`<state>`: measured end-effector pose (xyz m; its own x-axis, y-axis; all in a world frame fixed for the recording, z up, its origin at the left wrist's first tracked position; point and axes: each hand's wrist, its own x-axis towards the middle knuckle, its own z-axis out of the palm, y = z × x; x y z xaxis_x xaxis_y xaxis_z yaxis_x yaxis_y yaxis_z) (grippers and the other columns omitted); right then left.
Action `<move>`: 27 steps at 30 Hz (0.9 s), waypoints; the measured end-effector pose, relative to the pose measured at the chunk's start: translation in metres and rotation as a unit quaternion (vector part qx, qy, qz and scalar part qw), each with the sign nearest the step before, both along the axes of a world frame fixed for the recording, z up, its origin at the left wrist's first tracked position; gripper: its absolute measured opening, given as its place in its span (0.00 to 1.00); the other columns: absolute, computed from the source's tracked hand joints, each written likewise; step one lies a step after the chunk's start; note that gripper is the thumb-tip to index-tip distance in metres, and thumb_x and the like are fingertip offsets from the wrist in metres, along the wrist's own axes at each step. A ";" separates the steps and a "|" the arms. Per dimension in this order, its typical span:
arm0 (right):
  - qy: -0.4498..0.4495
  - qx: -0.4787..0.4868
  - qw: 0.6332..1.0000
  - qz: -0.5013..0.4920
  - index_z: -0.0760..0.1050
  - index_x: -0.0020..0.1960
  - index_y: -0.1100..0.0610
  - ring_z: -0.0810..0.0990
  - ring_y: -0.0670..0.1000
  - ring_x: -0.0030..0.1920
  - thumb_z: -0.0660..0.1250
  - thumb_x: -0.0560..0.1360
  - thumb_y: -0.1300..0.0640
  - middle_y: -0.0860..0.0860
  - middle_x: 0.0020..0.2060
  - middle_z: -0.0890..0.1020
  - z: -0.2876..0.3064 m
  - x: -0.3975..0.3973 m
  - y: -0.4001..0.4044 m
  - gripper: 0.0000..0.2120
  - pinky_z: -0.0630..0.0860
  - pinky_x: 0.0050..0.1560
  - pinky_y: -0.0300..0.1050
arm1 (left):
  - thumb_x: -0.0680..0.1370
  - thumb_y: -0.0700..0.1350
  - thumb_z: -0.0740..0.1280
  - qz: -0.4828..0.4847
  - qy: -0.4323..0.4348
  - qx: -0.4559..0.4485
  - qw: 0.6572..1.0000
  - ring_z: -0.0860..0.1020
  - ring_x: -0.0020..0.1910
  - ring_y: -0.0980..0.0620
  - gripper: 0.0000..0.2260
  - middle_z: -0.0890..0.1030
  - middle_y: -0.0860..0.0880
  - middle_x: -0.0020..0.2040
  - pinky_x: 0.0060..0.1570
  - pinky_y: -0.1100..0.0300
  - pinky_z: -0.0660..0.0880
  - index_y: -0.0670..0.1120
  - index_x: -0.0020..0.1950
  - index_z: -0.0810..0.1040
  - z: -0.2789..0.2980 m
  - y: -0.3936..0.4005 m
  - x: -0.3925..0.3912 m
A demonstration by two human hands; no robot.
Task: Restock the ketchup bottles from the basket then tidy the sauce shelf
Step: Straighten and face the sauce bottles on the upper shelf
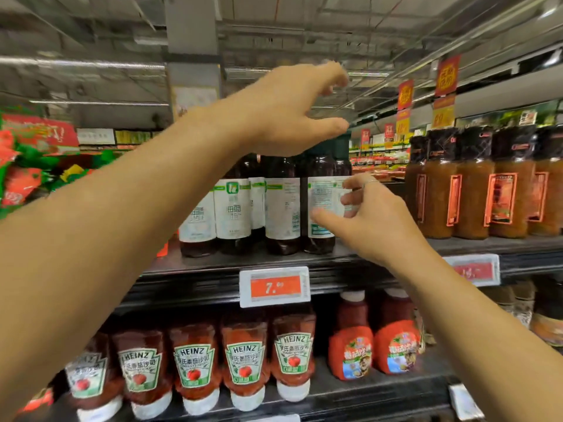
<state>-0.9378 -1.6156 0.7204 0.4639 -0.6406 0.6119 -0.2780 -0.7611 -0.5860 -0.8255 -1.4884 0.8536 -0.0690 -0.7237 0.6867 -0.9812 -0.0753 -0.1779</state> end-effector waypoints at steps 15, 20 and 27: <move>-0.001 0.047 0.987 0.151 0.76 0.52 0.43 0.81 0.34 0.42 0.83 0.62 0.40 0.38 0.43 0.83 0.002 0.021 -0.025 0.24 0.74 0.41 0.31 | 0.83 0.51 0.62 0.085 -0.062 0.179 0.978 0.73 0.59 0.51 0.16 0.75 0.49 0.68 0.55 0.56 0.66 0.55 0.71 0.72 0.029 -0.041 0.018; 0.011 0.086 0.978 0.191 0.80 0.57 0.49 0.85 0.41 0.49 0.83 0.64 0.47 0.43 0.48 0.86 0.004 0.019 -0.032 0.24 0.80 0.59 0.47 | 0.82 0.54 0.63 0.068 -0.066 0.206 0.974 0.74 0.64 0.49 0.17 0.75 0.51 0.67 0.59 0.53 0.69 0.60 0.71 0.72 0.035 -0.042 0.026; 0.012 0.204 0.926 0.318 0.77 0.66 0.54 0.84 0.49 0.59 0.72 0.76 0.65 0.49 0.55 0.86 0.003 0.012 -0.045 0.20 0.74 0.69 0.57 | 0.81 0.50 0.68 0.054 -0.072 0.219 0.972 0.77 0.60 0.49 0.21 0.78 0.54 0.62 0.55 0.52 0.71 0.66 0.71 0.70 0.042 -0.042 0.036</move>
<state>-0.9256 -1.6608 0.7230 0.8367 -0.4095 0.3637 0.1336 -0.4915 -0.8606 -0.7897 -1.5301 0.8952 -0.0480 -0.9527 0.3000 -0.9345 -0.0632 -0.3504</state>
